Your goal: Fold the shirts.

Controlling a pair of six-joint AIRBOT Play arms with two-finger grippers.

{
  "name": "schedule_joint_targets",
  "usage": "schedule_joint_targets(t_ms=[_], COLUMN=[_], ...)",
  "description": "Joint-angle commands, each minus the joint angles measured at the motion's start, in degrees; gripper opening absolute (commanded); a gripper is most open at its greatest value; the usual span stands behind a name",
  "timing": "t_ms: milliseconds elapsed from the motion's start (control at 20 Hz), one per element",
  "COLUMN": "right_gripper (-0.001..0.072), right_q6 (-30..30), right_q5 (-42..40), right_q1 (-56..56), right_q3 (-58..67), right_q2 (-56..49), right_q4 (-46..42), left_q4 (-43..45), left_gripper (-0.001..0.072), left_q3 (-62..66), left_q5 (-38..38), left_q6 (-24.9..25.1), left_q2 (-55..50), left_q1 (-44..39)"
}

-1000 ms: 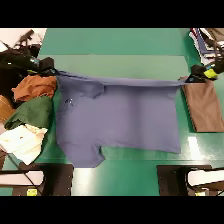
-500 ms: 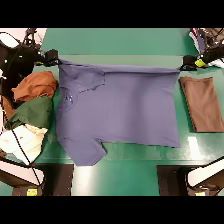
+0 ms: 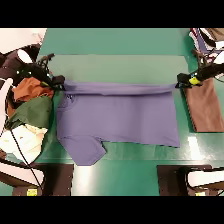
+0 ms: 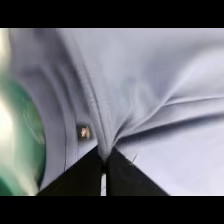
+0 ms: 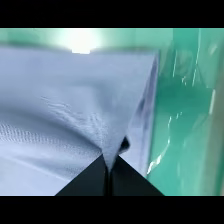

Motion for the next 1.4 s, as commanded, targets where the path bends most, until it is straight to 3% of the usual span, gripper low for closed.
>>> schedule_joint_targets(t_ms=[0,50,100,150,350,750,1350], right_gripper=[0.0024,0.0150,0.0373,0.0404,0.0403,0.0403,0.0403], right_q6=[0.0,0.0,0.0,0.0,-0.1,-0.3,-0.6], right_q5=[-3.1,-3.4,-2.8,-0.9,7.1,6.5,7.4], right_q1=[0.9,0.9,0.6,0.1,-3.0,-2.8,-2.8], right_q3=[-8.4,-9.2,-9.6,-9.5,-9.6,-9.6,-9.5], right_q2=[3.0,3.5,4.2,5.4,13.4,24.3,25.0], right_q4=[1.0,1.9,2.6,2.8,2.8,3.8,3.8], left_q4=[0.4,0.4,0.5,1.0,11.3,4.4,-6.2], left_gripper=[0.0255,0.0494,0.0497,0.0497,0.0497,0.0497,0.0497], left_q3=[-5.9,-5.9,-5.9,-5.9,-10.9,-54.3,-63.4], left_q5=[-1.5,-2.1,-2.4,-2.9,-7.7,-6.2,3.4], left_q6=[-0.2,-0.2,-0.2,-0.2,-1.1,-9.7,-10.7], left_q2=[0.7,1.2,2.5,4.5,17.1,45.0,48.5], left_q1=[-0.3,-0.3,-0.2,0.0,0.0,0.0,0.0])
